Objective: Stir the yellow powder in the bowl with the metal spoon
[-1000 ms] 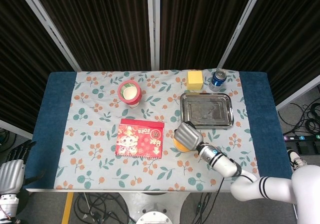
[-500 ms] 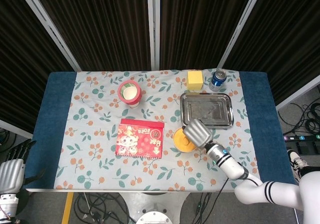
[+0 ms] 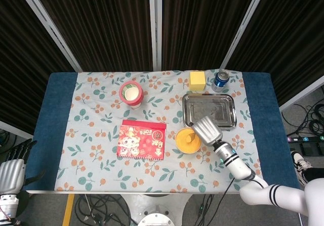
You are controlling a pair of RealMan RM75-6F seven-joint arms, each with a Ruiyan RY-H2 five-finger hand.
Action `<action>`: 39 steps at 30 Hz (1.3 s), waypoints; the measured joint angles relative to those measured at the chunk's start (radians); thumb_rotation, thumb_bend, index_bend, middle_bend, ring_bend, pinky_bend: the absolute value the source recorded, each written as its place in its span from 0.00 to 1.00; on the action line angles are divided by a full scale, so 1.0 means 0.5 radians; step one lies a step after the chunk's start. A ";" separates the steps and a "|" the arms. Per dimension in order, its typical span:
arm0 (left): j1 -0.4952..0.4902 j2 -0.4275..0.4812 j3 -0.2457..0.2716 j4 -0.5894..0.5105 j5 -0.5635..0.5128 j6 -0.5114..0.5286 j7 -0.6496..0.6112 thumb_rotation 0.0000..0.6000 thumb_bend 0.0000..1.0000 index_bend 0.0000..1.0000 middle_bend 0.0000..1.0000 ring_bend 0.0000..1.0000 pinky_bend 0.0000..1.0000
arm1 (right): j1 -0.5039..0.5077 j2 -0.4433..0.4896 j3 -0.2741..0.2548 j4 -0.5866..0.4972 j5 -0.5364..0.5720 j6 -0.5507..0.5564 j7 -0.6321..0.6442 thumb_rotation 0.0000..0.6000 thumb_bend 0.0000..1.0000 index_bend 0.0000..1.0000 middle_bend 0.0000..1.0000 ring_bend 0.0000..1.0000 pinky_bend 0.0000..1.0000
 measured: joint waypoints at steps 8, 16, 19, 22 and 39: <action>0.002 -0.014 -0.001 0.018 -0.002 0.004 -0.022 1.00 0.22 0.19 0.18 0.12 0.12 | 0.147 0.049 -0.045 -0.002 -0.194 -0.125 -0.376 1.00 0.49 0.83 0.98 0.95 1.00; 0.001 -0.027 0.002 0.054 -0.002 -0.003 -0.053 1.00 0.22 0.18 0.18 0.12 0.12 | 0.320 0.091 -0.098 0.002 -0.370 -0.324 -0.893 1.00 0.49 0.83 0.98 0.95 1.00; 0.007 -0.034 0.001 0.065 -0.015 -0.004 -0.065 1.00 0.22 0.19 0.18 0.12 0.13 | 0.371 0.119 -0.096 -0.009 -0.413 -0.368 -1.030 1.00 0.49 0.83 0.98 0.95 1.00; 0.010 -0.042 0.003 0.078 -0.014 -0.001 -0.072 1.00 0.22 0.19 0.18 0.12 0.12 | 0.399 0.165 -0.079 -0.062 -0.421 -0.393 -1.082 1.00 0.49 0.83 0.98 0.95 1.00; 0.033 -0.060 0.016 0.106 -0.016 0.010 -0.105 1.00 0.22 0.19 0.18 0.12 0.12 | 0.408 0.066 -0.098 -0.072 -0.339 -0.511 -1.229 1.00 0.49 0.86 0.98 0.95 1.00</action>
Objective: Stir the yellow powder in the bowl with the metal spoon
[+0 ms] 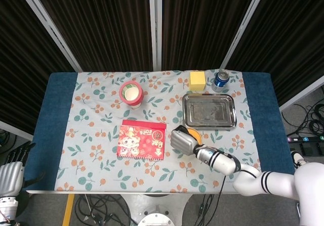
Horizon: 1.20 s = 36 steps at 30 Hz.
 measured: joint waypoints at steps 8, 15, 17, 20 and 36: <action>-0.004 -0.005 -0.005 0.007 0.010 0.005 -0.004 1.00 0.22 0.19 0.18 0.12 0.12 | 0.020 0.024 0.020 0.059 0.018 0.010 -0.134 1.00 0.49 0.87 0.98 0.95 1.00; -0.001 -0.007 -0.004 0.005 0.010 0.005 -0.003 1.00 0.22 0.19 0.18 0.12 0.12 | 0.057 0.102 0.017 -0.058 -0.116 0.052 -0.169 1.00 0.49 0.87 0.98 0.95 1.00; -0.002 -0.007 -0.007 0.005 0.010 0.005 -0.004 1.00 0.22 0.18 0.18 0.12 0.13 | 0.063 0.118 0.017 -0.105 -0.129 0.051 -0.182 1.00 0.49 0.87 0.98 0.95 1.00; -0.002 -0.009 -0.007 0.008 0.011 0.007 -0.005 1.00 0.22 0.18 0.18 0.12 0.12 | 0.067 0.122 0.014 -0.137 -0.138 0.038 -0.222 1.00 0.49 0.87 0.98 0.95 1.00; 0.000 -0.032 -0.002 0.045 0.019 0.003 -0.033 1.00 0.22 0.18 0.18 0.12 0.12 | -0.018 0.048 -0.031 0.051 -0.114 0.038 -0.341 1.00 0.49 0.89 0.98 0.95 1.00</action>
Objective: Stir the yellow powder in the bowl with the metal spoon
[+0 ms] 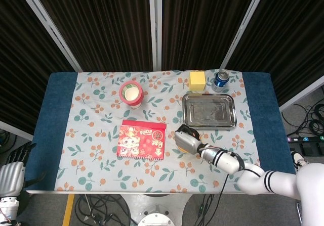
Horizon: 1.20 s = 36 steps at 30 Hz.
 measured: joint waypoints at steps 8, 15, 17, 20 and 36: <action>0.007 -0.004 0.000 -0.002 0.004 0.013 0.000 1.00 0.22 0.19 0.18 0.12 0.12 | 0.026 0.076 0.037 -0.150 -0.017 0.002 -0.074 1.00 0.49 0.89 0.98 0.95 1.00; 0.010 -0.010 0.002 0.007 -0.002 0.008 -0.007 1.00 0.22 0.18 0.18 0.12 0.12 | 0.016 0.005 0.024 -0.166 -0.004 -0.026 -0.130 1.00 0.49 0.89 0.99 0.95 1.00; 0.009 -0.011 0.003 0.010 -0.005 -0.001 -0.009 1.00 0.22 0.19 0.18 0.12 0.13 | 0.006 -0.031 0.019 -0.136 0.010 -0.030 -0.136 1.00 0.49 0.89 0.99 0.95 1.00; 0.007 -0.014 0.004 0.015 -0.007 -0.007 -0.012 1.00 0.22 0.19 0.18 0.12 0.12 | -0.009 -0.055 0.011 -0.082 0.027 -0.032 -0.138 1.00 0.49 0.89 0.99 0.95 1.00; 0.002 0.021 0.002 -0.052 0.019 0.018 0.049 1.00 0.22 0.19 0.18 0.12 0.12 | -0.176 0.076 0.119 -0.204 0.226 0.230 0.113 1.00 0.48 0.89 0.99 0.95 1.00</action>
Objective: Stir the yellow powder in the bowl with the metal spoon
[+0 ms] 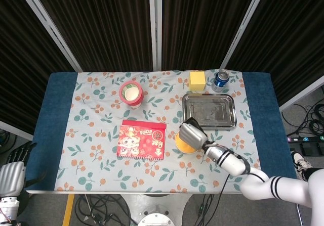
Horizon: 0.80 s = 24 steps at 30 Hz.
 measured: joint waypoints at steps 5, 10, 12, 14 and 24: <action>-0.002 0.018 -0.002 -0.042 -0.003 0.001 0.038 1.00 0.22 0.19 0.18 0.12 0.12 | -0.081 -0.021 0.049 -0.009 0.153 0.074 0.233 1.00 0.48 0.89 0.99 0.95 1.00; -0.010 0.037 -0.005 -0.076 -0.010 -0.013 0.072 1.00 0.22 0.19 0.18 0.12 0.12 | -0.140 -0.077 0.136 0.015 0.387 0.108 0.497 1.00 0.47 0.89 0.99 0.95 1.00; -0.012 0.042 -0.006 -0.088 -0.017 -0.019 0.082 1.00 0.22 0.19 0.18 0.12 0.12 | -0.151 -0.104 0.178 0.041 0.481 0.114 0.590 1.00 0.47 0.89 0.99 0.95 1.00; -0.015 0.046 -0.008 -0.099 -0.021 -0.023 0.093 1.00 0.22 0.19 0.18 0.12 0.13 | -0.156 -0.143 0.222 0.107 0.554 0.118 0.690 1.00 0.46 0.89 0.99 0.95 1.00; -0.024 0.068 -0.013 -0.139 -0.035 -0.035 0.138 1.00 0.22 0.19 0.18 0.12 0.12 | -0.094 -0.389 0.382 0.616 0.959 -0.049 1.022 1.00 0.44 0.85 0.99 0.95 1.00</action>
